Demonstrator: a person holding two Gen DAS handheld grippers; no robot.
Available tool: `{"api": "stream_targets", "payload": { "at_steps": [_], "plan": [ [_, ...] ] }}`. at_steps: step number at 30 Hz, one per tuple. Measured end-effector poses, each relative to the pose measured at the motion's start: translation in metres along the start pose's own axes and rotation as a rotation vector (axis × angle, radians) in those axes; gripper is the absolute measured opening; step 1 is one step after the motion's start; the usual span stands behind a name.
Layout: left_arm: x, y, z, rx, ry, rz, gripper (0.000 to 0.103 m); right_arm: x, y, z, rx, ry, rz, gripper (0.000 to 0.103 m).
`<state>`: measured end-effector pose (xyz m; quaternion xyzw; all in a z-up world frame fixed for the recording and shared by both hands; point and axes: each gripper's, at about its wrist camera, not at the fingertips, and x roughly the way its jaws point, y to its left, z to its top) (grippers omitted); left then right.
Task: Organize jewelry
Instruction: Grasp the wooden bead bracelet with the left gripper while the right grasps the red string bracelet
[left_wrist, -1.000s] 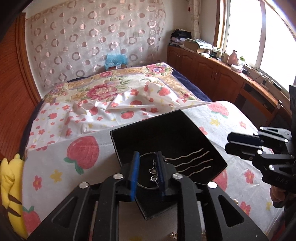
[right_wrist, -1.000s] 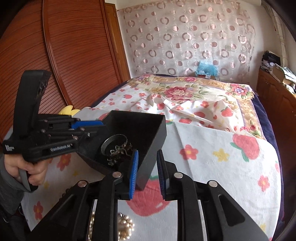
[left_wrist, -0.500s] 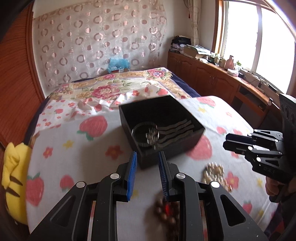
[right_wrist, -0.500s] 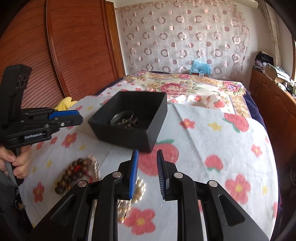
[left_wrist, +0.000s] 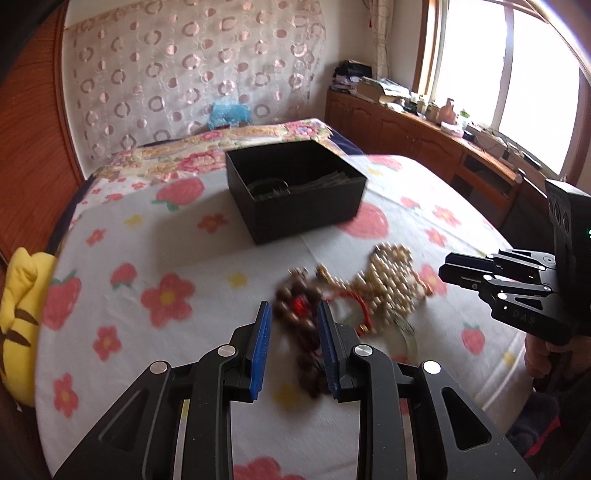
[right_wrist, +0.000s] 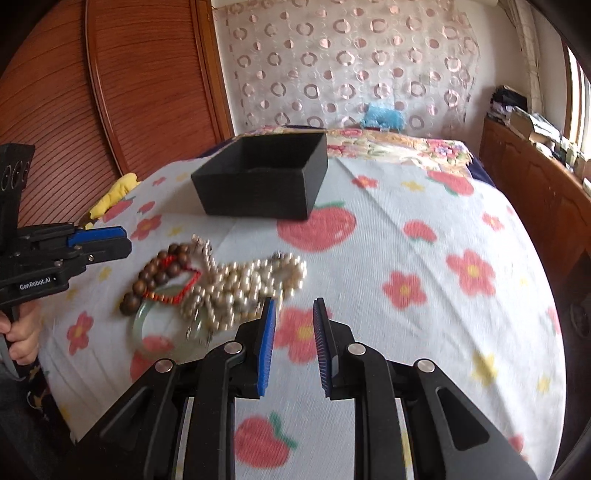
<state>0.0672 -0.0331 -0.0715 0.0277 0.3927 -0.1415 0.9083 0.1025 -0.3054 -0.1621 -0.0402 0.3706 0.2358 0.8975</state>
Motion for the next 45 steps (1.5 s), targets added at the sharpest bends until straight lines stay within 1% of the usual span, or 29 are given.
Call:
{"api": "stream_targets", "payload": {
  "at_steps": [5, 9, 13, 14, 15, 16, 20, 25, 32, 38, 41, 45],
  "plan": [
    [0.006, -0.018, -0.012, 0.043, 0.028, -0.011, 0.031, -0.002, 0.011, -0.009, -0.023, 0.009, -0.01, 0.023],
    [0.013, -0.024, -0.014, 0.058, 0.049, 0.01, 0.033, -0.003, 0.018, -0.009, -0.029, 0.003, 0.005, 0.023],
    [0.017, -0.022, -0.016, 0.045, 0.061, 0.005, 0.033, -0.006, 0.026, -0.007, -0.048, -0.006, 0.015, 0.023],
    [0.017, -0.021, -0.017, 0.041, 0.059, 0.005, 0.028, -0.007, 0.027, -0.005, -0.05, -0.006, 0.016, 0.024],
    [0.015, -0.02, -0.017, 0.035, 0.053, 0.002, 0.022, -0.006, 0.028, -0.005, -0.052, -0.005, 0.016, 0.024],
    [0.014, -0.018, -0.017, 0.028, 0.049, -0.007, 0.013, -0.005, 0.031, -0.004, -0.053, -0.003, 0.016, 0.024],
    [0.0, -0.01, -0.015, 0.013, -0.003, 0.01, 0.012, -0.002, 0.035, 0.0, -0.06, 0.0, 0.021, 0.024],
    [-0.022, 0.01, -0.007, -0.036, -0.073, 0.025, 0.012, 0.002, 0.045, 0.011, -0.084, -0.009, 0.039, 0.024],
    [-0.053, 0.034, 0.003, -0.079, -0.155, 0.063, 0.012, 0.02, 0.069, 0.029, -0.146, 0.01, 0.096, 0.024],
    [-0.062, 0.046, 0.008, -0.093, -0.177, 0.067, 0.012, 0.04, 0.087, 0.043, -0.182, 0.059, 0.169, 0.024],
    [-0.062, 0.05, 0.008, -0.1, -0.173, 0.062, 0.012, 0.051, 0.103, 0.051, -0.207, 0.081, 0.204, 0.024],
    [-0.06, 0.058, 0.005, -0.115, -0.167, 0.061, 0.012, 0.062, 0.124, 0.053, -0.242, 0.11, 0.257, 0.024]
  ]
}}
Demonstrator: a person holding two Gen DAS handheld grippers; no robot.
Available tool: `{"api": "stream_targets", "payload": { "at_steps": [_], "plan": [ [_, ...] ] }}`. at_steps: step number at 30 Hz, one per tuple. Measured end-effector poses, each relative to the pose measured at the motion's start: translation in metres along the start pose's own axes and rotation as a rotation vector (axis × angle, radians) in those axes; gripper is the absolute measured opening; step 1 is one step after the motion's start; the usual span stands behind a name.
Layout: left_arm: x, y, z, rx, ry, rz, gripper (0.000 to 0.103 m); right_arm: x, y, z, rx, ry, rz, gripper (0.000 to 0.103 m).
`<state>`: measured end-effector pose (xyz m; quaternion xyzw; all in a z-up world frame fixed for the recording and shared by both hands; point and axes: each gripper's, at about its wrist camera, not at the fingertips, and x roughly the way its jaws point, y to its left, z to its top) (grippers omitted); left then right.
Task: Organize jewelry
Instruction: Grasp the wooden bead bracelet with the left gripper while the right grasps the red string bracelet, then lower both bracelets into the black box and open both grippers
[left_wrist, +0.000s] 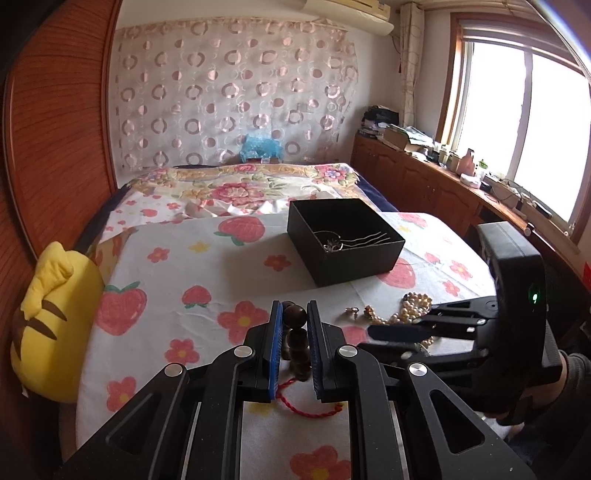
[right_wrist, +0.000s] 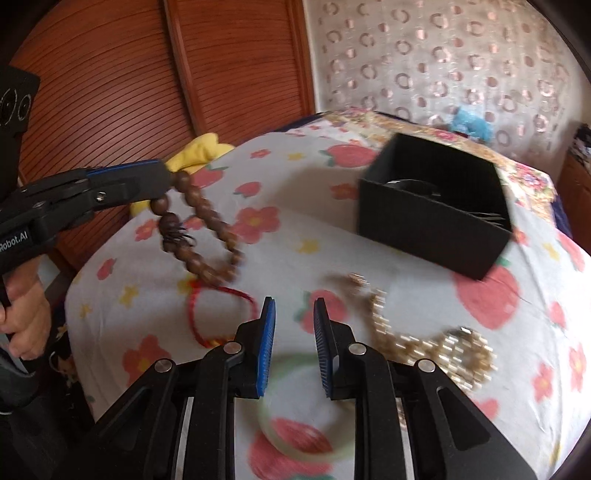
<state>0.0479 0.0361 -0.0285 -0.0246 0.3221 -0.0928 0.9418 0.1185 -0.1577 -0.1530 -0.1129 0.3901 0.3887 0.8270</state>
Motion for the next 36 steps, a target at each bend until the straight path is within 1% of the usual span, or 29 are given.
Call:
{"api": "stream_targets", "payload": {
  "at_steps": [3, 5, 7, 9, 11, 14, 21, 27, 36],
  "plan": [
    [0.0, 0.004, 0.0, -0.006, -0.001, 0.008, 0.012, 0.011, 0.01, 0.001, -0.03, 0.034, 0.019, 0.024],
    [-0.002, 0.007, 0.0, -0.011, -0.004, 0.013, 0.012, 0.016, 0.014, 0.0, -0.045, 0.056, 0.013, 0.024],
    [-0.003, 0.01, 0.0, -0.016, -0.008, 0.018, 0.012, 0.019, 0.018, -0.002, -0.077, 0.069, -0.013, 0.023],
    [-0.004, 0.013, 0.001, -0.021, -0.011, 0.022, 0.012, 0.018, 0.02, -0.003, -0.097, 0.077, -0.026, 0.005],
    [-0.004, 0.014, 0.002, -0.023, -0.012, 0.027, 0.012, 0.018, 0.019, -0.004, -0.096, 0.078, -0.027, 0.003],
    [-0.004, 0.015, 0.004, -0.022, -0.014, 0.028, 0.012, 0.01, 0.013, -0.006, -0.082, 0.056, -0.033, 0.003],
    [-0.004, 0.015, 0.014, -0.007, -0.028, 0.026, 0.012, -0.029, -0.005, 0.001, -0.045, -0.042, -0.075, 0.003],
    [0.001, 0.01, 0.034, 0.008, -0.044, 0.006, 0.012, -0.06, -0.036, 0.012, -0.008, -0.105, -0.124, 0.003],
    [0.022, -0.009, 0.071, 0.067, -0.068, 0.0, 0.012, -0.08, -0.095, 0.048, 0.039, -0.192, -0.216, 0.003]
  ]
}}
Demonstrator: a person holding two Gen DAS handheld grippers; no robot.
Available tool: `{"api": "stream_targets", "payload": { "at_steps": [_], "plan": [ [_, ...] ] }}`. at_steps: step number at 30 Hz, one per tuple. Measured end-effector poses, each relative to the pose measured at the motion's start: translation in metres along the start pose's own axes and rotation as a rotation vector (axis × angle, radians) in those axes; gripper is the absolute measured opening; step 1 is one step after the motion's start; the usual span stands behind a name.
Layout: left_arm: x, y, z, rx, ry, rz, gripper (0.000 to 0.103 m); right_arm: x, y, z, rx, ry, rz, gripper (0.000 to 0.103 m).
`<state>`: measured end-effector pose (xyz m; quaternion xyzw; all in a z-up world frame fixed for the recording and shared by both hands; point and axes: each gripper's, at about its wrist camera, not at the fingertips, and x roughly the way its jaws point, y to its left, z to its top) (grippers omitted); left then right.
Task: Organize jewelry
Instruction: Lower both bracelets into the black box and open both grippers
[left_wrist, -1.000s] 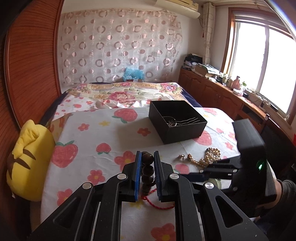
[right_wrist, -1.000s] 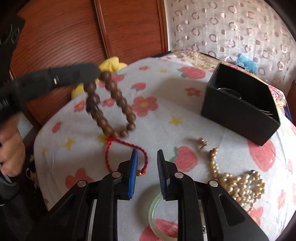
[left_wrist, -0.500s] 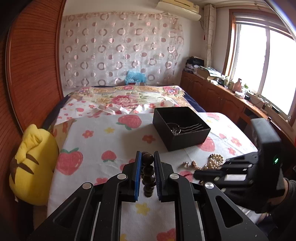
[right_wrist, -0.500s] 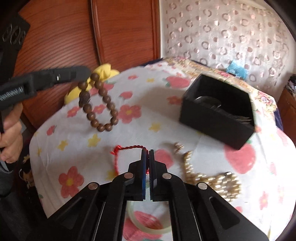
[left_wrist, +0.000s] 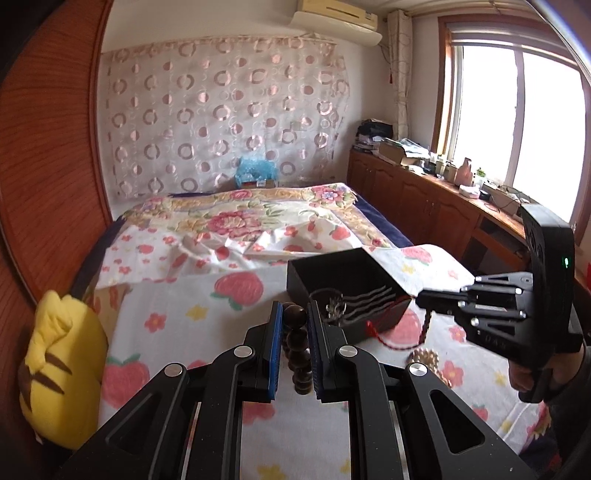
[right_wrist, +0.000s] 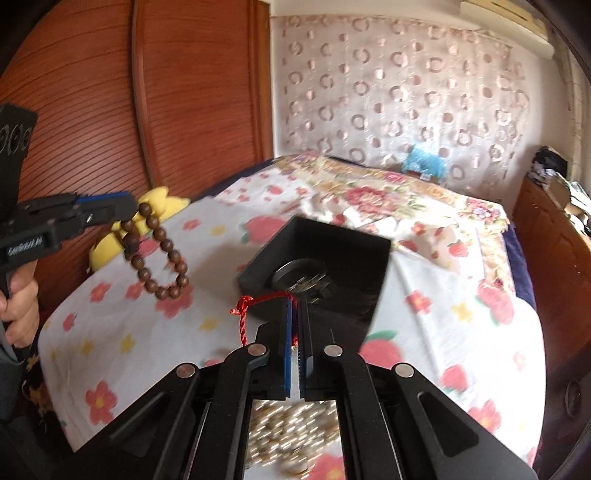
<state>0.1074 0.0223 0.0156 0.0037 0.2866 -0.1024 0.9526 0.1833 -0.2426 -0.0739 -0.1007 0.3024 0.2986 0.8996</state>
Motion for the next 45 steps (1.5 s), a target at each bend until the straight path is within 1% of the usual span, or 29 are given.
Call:
{"api": "stream_targets", "payload": {
  "at_steps": [3, 8, 16, 20, 22, 23, 26, 27, 28, 34, 40, 45],
  "plan": [
    [0.007, -0.007, 0.01, 0.018, -0.005, 0.001, 0.012, 0.008, -0.017, 0.011, 0.02, -0.01, -0.036, 0.003],
    [0.015, -0.02, 0.033, 0.049, -0.024, 0.001, 0.012, 0.031, -0.035, 0.021, 0.062, -0.006, -0.05, 0.003],
    [0.035, -0.039, 0.061, 0.093, -0.033, 0.003, 0.012, 0.065, -0.039, 0.027, 0.06, 0.014, -0.067, 0.003],
    [0.053, -0.048, 0.069, 0.102, -0.014, 0.004, 0.012, 0.079, -0.047, 0.026, 0.095, 0.047, -0.048, 0.005],
    [0.064, -0.051, 0.068, 0.108, 0.007, 0.008, 0.012, 0.078, -0.053, 0.025, 0.117, 0.054, -0.014, 0.005],
    [0.067, -0.052, 0.067, 0.109, 0.013, 0.011, 0.012, 0.076, -0.055, 0.024, 0.123, 0.048, -0.008, 0.007],
    [0.077, -0.054, 0.062, 0.109, 0.029, 0.009, 0.012, 0.07, -0.062, 0.019, 0.155, 0.049, 0.021, 0.025],
    [0.079, -0.054, 0.061, 0.106, 0.033, 0.007, 0.012, 0.068, -0.064, 0.017, 0.159, 0.05, 0.043, 0.025],
    [0.082, -0.053, 0.061, 0.102, 0.038, 0.002, 0.012, 0.066, -0.064, 0.016, 0.154, 0.05, 0.044, 0.025],
    [0.098, -0.055, 0.061, 0.107, 0.065, 0.003, 0.012, 0.058, -0.068, 0.009, 0.158, 0.042, 0.032, 0.025],
    [0.11, -0.058, 0.058, 0.109, 0.095, -0.002, 0.012, 0.048, -0.067, -0.008, 0.155, 0.044, 0.022, 0.025],
    [0.11, -0.06, 0.052, 0.116, 0.103, 0.008, 0.014, 0.036, -0.066, -0.021, 0.135, 0.047, 0.014, 0.025]
  ]
}}
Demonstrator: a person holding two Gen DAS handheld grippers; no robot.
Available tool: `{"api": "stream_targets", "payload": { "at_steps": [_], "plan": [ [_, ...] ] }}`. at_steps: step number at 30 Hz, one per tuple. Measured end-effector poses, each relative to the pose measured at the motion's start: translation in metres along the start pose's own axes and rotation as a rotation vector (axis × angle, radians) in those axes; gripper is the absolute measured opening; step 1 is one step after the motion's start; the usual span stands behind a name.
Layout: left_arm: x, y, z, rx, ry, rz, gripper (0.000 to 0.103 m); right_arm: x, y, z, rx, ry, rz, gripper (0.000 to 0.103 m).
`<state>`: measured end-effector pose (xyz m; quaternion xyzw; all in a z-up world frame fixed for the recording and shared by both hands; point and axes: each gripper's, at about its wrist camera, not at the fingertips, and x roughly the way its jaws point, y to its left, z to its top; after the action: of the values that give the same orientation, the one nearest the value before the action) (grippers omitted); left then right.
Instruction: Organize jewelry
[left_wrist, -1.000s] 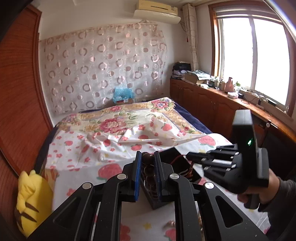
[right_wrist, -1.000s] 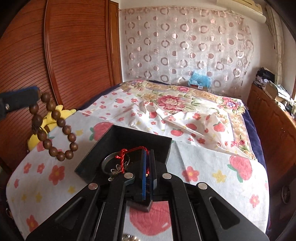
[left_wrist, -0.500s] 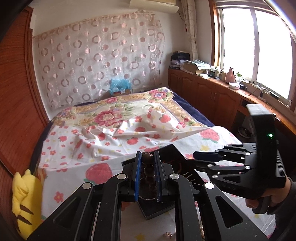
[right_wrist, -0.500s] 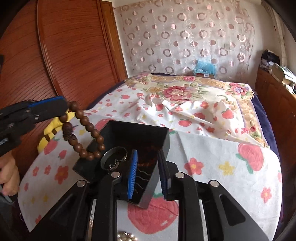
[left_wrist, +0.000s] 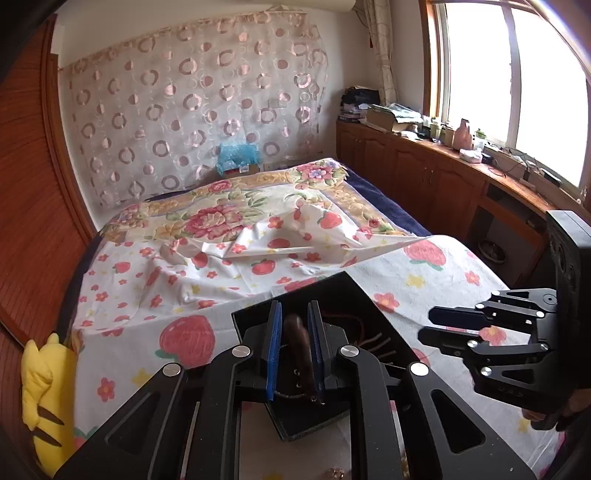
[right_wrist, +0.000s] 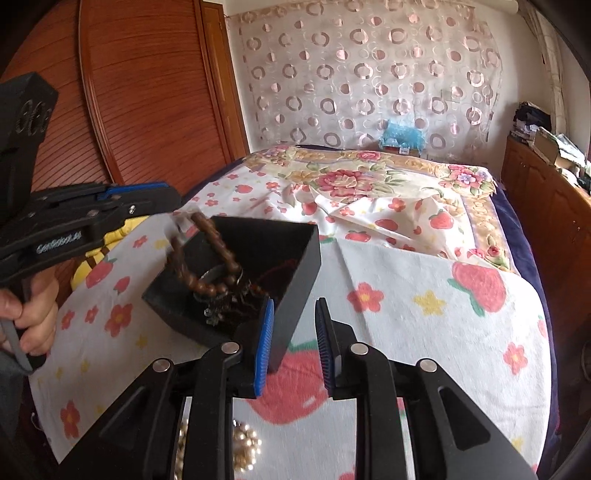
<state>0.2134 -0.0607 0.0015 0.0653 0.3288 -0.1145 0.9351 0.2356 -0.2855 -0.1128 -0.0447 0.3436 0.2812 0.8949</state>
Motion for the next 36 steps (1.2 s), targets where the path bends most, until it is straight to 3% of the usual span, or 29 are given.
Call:
{"api": "stream_targets", "payload": {
  "at_steps": [6, 12, 24, 27, 29, 36],
  "plan": [
    [-0.01, -0.006, -0.02, 0.02, 0.009, 0.0, 0.027, -0.012, 0.006, -0.03, 0.0, 0.025, 0.015, 0.025],
    [-0.018, -0.011, -0.053, 0.026, 0.048, -0.028, 0.027, -0.017, 0.019, -0.057, -0.026, 0.067, 0.021, 0.025],
    [-0.027, -0.016, -0.109, -0.026, 0.121, -0.088, 0.027, 0.003, 0.028, -0.076, -0.049, 0.172, 0.026, 0.025],
    [-0.028, -0.013, -0.115, -0.038, 0.131, -0.096, 0.027, 0.002, 0.026, -0.078, -0.037, 0.171, 0.045, 0.023],
    [-0.027, -0.012, -0.119, -0.045, 0.14, -0.104, 0.027, 0.0, 0.025, -0.078, -0.029, 0.161, 0.068, 0.011],
    [-0.019, -0.024, -0.129, -0.035, 0.173, -0.126, 0.027, -0.025, 0.023, -0.079, -0.014, 0.074, 0.011, 0.009]
  ]
}}
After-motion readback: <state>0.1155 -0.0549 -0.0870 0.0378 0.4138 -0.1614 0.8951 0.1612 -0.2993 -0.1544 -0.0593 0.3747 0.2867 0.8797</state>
